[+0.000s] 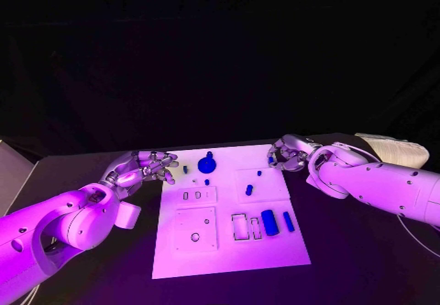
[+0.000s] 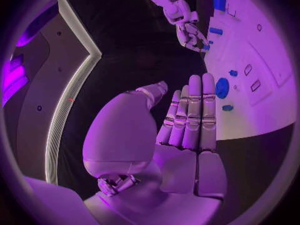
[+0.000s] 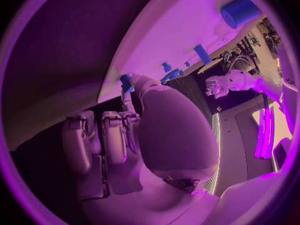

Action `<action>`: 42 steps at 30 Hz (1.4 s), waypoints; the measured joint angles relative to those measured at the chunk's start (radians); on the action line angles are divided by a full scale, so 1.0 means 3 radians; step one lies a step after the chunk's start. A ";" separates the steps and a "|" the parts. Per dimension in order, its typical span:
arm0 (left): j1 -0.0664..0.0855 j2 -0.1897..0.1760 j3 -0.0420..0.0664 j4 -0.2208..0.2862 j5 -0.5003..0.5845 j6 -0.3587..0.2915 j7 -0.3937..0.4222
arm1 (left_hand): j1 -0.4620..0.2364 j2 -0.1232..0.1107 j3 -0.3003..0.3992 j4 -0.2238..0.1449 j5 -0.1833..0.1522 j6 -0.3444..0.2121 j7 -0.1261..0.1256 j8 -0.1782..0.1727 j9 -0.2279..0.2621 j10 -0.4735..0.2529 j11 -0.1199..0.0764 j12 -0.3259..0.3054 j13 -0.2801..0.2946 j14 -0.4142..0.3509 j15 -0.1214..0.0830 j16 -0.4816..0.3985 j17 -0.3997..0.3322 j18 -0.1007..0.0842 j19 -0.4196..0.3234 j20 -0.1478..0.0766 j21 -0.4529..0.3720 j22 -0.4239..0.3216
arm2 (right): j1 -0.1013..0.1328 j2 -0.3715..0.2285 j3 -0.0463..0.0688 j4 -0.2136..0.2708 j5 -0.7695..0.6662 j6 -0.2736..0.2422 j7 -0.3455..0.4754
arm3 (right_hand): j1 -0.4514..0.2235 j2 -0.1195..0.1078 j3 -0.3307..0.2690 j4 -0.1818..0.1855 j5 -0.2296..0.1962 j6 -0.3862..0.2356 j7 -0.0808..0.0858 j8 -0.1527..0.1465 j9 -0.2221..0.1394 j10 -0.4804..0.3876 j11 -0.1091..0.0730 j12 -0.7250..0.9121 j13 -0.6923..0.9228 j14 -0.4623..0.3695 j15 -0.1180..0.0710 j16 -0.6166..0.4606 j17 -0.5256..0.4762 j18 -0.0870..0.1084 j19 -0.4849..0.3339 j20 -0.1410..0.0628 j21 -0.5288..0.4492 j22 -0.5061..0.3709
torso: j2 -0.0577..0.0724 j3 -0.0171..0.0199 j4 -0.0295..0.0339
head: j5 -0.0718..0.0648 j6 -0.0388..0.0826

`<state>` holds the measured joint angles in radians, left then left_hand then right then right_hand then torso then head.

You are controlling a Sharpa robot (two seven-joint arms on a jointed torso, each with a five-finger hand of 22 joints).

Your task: Assemble the parts on the task board

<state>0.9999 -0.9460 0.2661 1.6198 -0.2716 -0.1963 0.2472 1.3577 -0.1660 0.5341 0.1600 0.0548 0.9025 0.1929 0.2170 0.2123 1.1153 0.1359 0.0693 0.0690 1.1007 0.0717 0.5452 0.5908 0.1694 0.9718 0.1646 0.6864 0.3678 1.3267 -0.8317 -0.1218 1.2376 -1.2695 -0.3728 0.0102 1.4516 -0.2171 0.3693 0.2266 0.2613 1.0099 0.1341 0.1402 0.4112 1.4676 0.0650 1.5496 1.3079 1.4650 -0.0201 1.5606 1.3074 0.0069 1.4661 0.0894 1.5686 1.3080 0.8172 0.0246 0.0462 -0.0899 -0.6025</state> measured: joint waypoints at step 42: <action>0.0000 0.0097 -0.0002 -0.0129 -0.0004 -0.0008 -0.0038 | -0.0013 0.0013 0.0000 0.0000 0.0000 -0.0012 0.0012 0.0000 0.0002 0.0000 0.0000 0.0000 0.0000 0.0000 0.0000 0.0000 0.0008 0.0000 -0.0023 0.0000 0.0000 0.0008 | 0.0125 0.0361 0.0004 0.0920 -0.0253 -0.0428 -0.0673 | -0.0044 0.0053 0.0104 -0.0043 0.0032 0.0121 -0.0055 0.0135 0.0054 -0.0005 -0.0076 0.0012 -0.0002 0.0005 -0.0065 0.0000 0.0002 0.0000 0.0000 -0.0060 0.0000 -0.0002 | -0.0087 -0.0032 -0.0036 | 0.0129 -0.0028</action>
<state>0.9998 -0.9169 0.2654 1.5810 -0.2729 -0.1987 0.2359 1.3537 -0.1620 0.5341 0.1600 0.0548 0.8989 0.1966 0.2170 0.2130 1.1153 0.1359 0.0693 0.0690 1.1007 0.0717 0.5451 0.5934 0.1694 0.9648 0.1644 0.6864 0.3702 1.3643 -0.7234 -0.1204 1.5134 -1.3454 -0.5012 -0.1916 1.4385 -0.2012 0.4006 0.2137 0.2709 1.0461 0.1176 0.1808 0.4276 1.4661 0.0422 1.5533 1.3074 1.4665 -0.0396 1.5606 1.3080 0.0068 1.4660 0.0715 1.5686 1.3075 0.7912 0.0151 0.0353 -0.0512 -0.6109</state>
